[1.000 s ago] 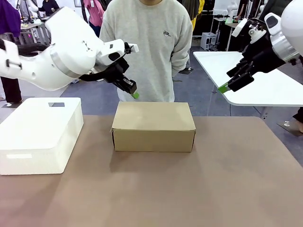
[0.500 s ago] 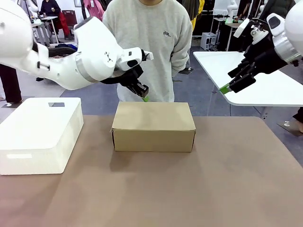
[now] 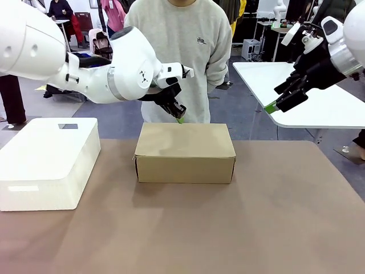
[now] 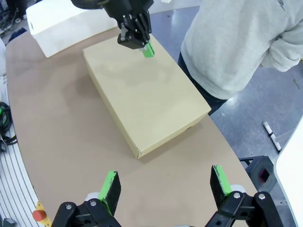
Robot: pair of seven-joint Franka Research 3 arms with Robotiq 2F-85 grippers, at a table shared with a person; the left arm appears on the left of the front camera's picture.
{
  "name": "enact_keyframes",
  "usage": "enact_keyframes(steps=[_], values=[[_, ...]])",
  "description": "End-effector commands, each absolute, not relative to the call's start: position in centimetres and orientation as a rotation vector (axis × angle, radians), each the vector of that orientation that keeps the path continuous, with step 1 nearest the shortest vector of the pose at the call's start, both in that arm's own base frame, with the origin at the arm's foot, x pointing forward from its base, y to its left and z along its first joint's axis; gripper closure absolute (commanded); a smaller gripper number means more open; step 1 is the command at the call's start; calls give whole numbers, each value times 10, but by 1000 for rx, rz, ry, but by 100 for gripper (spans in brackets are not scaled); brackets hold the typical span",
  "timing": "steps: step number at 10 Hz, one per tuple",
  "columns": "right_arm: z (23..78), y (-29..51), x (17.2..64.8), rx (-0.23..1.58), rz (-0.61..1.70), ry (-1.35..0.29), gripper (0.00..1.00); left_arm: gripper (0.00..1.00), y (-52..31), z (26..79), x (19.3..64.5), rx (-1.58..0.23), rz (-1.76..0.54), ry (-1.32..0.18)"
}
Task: Pack the shoes into the box.
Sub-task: Press down on the lid of the Shoes Box.
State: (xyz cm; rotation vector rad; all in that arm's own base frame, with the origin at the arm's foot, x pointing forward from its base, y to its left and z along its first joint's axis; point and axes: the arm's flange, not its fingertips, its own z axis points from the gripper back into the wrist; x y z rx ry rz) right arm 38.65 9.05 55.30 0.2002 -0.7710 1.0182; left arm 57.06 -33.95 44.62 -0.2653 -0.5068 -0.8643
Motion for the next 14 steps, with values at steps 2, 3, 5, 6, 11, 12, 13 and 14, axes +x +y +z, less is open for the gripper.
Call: enact_keyframes(steps=[2, 3, 5, 6, 11, 12, 13, 14], values=[[556, 92, 390, 195, 1007, -771, 0, 100, -350, 437, 585, -258, -861, -457], [556, 92, 390, 195, 1007, -771, 0, 100, -351, 431, 589, -253, -854, -451], [556, 92, 390, 195, 1007, -771, 0, 100, -351, 419, 593, -248, -845, -434], [556, 92, 390, 195, 1007, -771, 0, 100, -351, 413, 595, -257, -837, -418], [556, 92, 390, 195, 1007, -771, 0, 100, -350, 391, 599, -270, -843, -397], [556, 92, 390, 195, 1007, -771, 0, 100, -347, 404, 596, -265, -837, -422], [556, 92, 390, 195, 1007, -771, 0, 100, -345, 419, 591, -234, -827, -456], [556, 92, 390, 195, 1007, -771, 0, 100, -342, 431, 585, -209, -817, -474]])
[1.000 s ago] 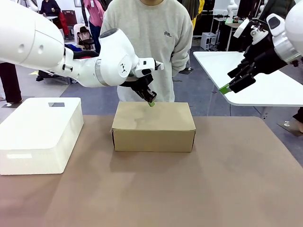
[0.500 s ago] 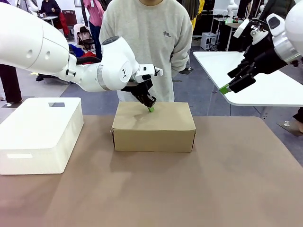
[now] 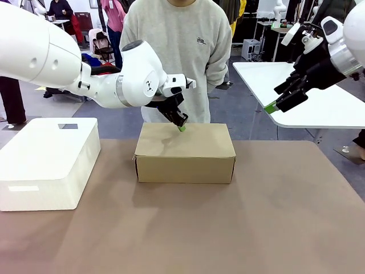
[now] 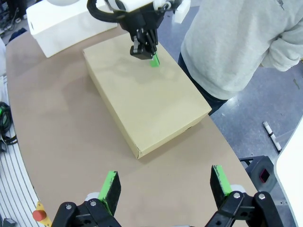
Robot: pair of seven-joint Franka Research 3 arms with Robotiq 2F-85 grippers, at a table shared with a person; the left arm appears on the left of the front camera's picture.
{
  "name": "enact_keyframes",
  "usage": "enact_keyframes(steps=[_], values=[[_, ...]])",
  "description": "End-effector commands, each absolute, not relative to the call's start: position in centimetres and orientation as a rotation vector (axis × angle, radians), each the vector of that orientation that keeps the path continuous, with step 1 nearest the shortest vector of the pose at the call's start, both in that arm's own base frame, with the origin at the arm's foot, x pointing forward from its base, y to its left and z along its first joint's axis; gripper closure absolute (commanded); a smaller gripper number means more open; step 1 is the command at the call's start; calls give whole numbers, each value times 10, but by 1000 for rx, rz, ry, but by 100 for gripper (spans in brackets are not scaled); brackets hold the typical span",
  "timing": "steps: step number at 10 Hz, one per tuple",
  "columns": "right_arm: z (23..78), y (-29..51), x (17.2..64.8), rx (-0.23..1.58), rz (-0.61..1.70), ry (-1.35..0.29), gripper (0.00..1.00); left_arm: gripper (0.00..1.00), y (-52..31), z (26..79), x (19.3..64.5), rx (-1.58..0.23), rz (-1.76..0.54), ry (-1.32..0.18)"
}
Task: Pack the shoes into the box.
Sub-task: Press down on the lid of the Shoes Box.
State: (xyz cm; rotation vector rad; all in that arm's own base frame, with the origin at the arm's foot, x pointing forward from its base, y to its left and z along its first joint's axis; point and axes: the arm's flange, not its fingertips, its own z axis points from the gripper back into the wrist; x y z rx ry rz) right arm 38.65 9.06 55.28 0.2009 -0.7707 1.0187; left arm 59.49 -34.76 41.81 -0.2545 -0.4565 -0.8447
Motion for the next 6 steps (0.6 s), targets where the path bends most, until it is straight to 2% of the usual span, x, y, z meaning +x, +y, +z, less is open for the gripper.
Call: enact_keyframes(steps=[1, 4, 5, 6], values=[[556, 92, 390, 195, 1007, -771, 0, 100, -339, 442, 581, -197, -803, -480], [556, 92, 390, 195, 1007, -771, 0, 100, -328, 459, 570, -227, -838, -434], [556, 92, 390, 195, 1007, -771, 0, 100, -343, 457, 584, -226, -824, -499], [556, 92, 390, 195, 1007, -771, 0, 100, -343, 457, 584, -226, -824, -499]])
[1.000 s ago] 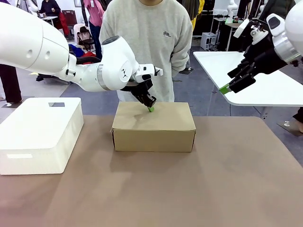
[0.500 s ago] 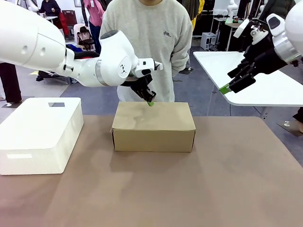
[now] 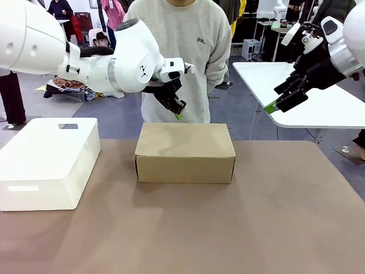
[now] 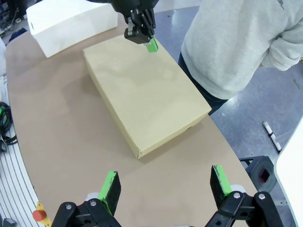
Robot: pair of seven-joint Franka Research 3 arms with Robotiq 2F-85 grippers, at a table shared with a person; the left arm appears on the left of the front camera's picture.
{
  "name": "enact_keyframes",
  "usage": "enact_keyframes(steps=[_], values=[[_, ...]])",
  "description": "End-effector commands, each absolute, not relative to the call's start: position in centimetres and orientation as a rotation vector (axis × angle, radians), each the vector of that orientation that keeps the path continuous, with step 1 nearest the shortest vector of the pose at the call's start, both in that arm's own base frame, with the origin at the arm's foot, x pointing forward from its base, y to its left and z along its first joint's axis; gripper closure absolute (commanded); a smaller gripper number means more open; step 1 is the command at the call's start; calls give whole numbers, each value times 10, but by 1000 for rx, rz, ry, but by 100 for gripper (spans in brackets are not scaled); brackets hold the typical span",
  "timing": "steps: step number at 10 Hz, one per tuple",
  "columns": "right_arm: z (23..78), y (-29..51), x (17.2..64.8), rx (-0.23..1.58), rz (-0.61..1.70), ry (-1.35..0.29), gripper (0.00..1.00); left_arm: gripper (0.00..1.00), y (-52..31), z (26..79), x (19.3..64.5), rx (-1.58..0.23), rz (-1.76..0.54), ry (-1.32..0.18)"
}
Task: Pack the shoes into the box.
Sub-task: Press down on the lid of the Shoes Box.
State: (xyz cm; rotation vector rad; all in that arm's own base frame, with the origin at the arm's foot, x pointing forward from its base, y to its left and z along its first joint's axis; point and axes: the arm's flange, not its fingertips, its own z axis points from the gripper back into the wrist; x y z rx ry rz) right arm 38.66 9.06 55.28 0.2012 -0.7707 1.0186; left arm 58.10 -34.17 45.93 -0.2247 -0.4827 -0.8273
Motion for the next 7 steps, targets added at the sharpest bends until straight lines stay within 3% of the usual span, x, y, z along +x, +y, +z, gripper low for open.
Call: enact_keyframes(steps=[1, 7], values=[[556, 92, 390, 195, 1007, -771, 0, 100, -343, 457, 584, -226, -824, -499], [556, 92, 390, 195, 1007, -771, 0, 100, -343, 457, 584, -226, -824, -499]])
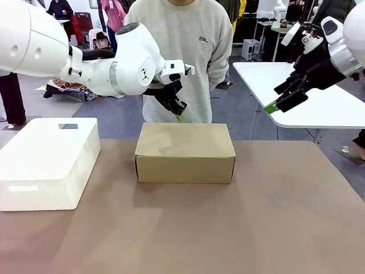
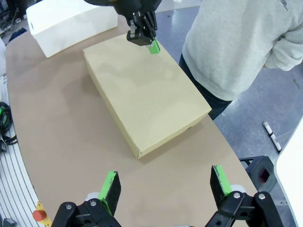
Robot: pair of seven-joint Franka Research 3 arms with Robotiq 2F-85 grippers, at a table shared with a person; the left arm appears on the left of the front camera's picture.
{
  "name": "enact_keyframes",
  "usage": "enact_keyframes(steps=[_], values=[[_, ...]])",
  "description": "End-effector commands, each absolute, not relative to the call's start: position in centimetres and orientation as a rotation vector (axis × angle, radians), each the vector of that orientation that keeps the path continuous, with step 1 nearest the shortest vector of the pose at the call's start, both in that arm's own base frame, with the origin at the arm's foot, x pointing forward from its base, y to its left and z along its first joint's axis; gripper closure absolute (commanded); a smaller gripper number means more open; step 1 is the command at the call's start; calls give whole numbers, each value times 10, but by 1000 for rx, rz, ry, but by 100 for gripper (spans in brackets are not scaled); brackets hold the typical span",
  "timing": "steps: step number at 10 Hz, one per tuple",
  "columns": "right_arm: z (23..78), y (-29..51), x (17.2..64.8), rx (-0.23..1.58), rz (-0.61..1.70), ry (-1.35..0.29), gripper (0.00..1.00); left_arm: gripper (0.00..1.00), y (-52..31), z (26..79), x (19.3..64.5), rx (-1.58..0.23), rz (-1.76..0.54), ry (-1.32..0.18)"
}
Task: Pack the shoes into the box.
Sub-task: Press down on the lid of the Shoes Box.
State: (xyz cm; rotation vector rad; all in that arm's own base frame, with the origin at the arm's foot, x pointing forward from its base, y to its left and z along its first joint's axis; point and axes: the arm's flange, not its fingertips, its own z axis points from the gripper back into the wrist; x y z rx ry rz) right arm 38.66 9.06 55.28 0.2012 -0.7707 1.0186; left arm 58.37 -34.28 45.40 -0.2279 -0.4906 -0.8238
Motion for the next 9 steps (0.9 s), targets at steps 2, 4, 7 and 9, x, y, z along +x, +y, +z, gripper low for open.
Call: enact_keyframes(steps=[2, 4, 7, 9], values=[[556, 92, 390, 195, 1007, -771, 0, 100, -318, 473, 553, -217, -799, -520], [556, 92, 390, 195, 1007, -771, 0, 100, -285, 495, 519, -195, -824, -557], [556, 92, 390, 195, 1007, -771, 0, 42, -238, 524, 475, -164, -869, -583], [556, 92, 390, 195, 1007, -771, 0, 3, -216, 541, 452, -161, -911, -622]])
